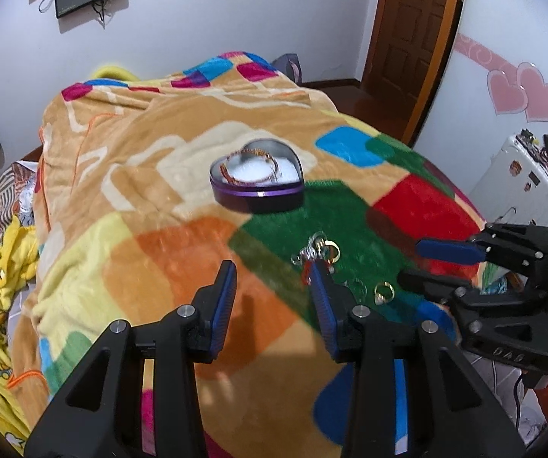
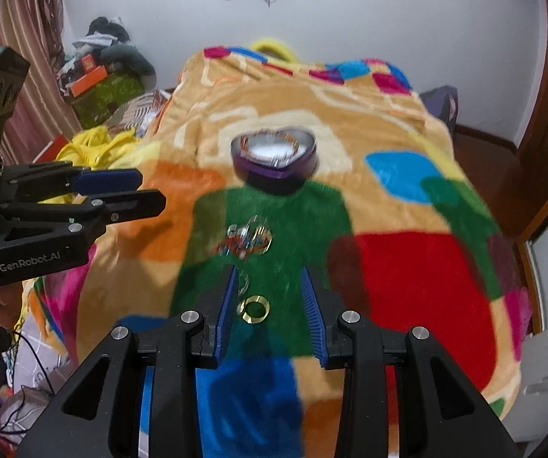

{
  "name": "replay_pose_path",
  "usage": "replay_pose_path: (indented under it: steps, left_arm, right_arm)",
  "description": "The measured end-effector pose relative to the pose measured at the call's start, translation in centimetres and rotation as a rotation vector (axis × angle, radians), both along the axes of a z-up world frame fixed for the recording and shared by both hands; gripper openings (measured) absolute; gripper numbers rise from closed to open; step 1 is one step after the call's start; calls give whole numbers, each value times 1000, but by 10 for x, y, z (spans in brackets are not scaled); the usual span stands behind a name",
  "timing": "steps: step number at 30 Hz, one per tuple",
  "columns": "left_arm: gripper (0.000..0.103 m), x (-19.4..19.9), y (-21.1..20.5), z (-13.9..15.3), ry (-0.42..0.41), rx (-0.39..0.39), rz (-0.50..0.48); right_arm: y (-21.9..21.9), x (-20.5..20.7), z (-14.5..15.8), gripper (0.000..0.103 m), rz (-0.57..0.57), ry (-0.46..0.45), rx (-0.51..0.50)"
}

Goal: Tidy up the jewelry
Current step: 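Withdraw both tools from the tin back to the jewelry pile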

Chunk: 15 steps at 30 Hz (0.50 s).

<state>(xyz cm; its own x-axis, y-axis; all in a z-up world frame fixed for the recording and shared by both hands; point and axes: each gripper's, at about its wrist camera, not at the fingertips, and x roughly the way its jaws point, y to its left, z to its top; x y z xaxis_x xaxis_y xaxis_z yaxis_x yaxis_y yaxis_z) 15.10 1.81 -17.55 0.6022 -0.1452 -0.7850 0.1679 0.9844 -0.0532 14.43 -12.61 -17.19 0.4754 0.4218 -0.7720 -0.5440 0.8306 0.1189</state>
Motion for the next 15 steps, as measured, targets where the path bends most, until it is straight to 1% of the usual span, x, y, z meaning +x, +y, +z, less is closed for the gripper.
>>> replay_pose_path:
  steps: [6, 9, 11, 12, 13, 15]
  left_arm:
    - [39, -4, -6, -15, 51, -10, -16]
    - [39, -5, -12, -22, 72, -15, -30]
    - [39, -5, -16, -25, 83, -20, -40]
    - [39, -4, -19, -27, 88, -21, -45]
    - [39, -4, -21, -29, 93, -21, -48]
    - [39, -3, -25, -32, 104, -27, -59]
  right_arm:
    - [7, -8, -25, 31, 27, 60, -20]
    - [7, -10, -31, 31, 26, 73, -20]
    - [4, -10, -32, 31, 24, 71, -2]
    - [3, -10, -32, 27, 24, 66, 6]
    - [2, -11, -32, 20, 23, 64, 8]
    - [-1, -10, -31, 20, 21, 64, 22]
